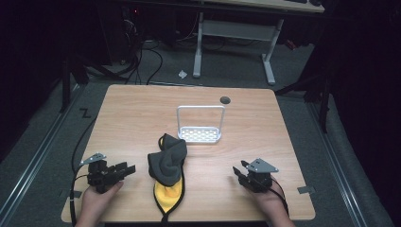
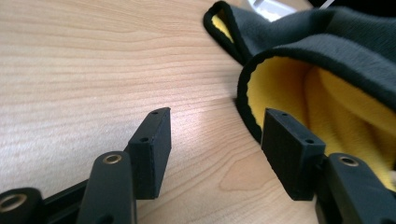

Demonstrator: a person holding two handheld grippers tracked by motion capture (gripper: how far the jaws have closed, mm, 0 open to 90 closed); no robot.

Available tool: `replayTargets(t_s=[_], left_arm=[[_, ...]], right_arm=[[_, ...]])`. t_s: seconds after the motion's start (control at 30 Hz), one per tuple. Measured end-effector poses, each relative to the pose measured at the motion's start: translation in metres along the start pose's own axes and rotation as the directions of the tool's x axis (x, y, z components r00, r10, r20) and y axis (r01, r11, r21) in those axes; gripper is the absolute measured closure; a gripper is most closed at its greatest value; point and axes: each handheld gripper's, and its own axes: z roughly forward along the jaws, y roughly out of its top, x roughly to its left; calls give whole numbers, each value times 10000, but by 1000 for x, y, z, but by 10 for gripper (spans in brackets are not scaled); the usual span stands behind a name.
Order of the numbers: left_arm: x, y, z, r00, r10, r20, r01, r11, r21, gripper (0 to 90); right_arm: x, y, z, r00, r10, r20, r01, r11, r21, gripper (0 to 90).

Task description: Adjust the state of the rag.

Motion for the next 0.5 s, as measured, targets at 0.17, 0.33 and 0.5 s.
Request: replayTargets(t_s=[0.17, 0.33, 0.5], left_arm=[[-1, 1, 3, 9999, 121, -45, -121, 9999, 86, 428], [-1, 1, 3, 9999, 123, -2, -123, 9999, 76, 421], [-5, 2, -1, 9997, 243, 54, -243, 9997, -82, 406]], right_arm=[[-1, -1, 3, 9999, 113, 54, -114, 9997, 215, 607], [-5, 1, 1, 9986, 483, 201, -485, 9988, 76, 621], [-5, 2, 4, 9984, 531, 202, -535, 9984, 181, 631]])
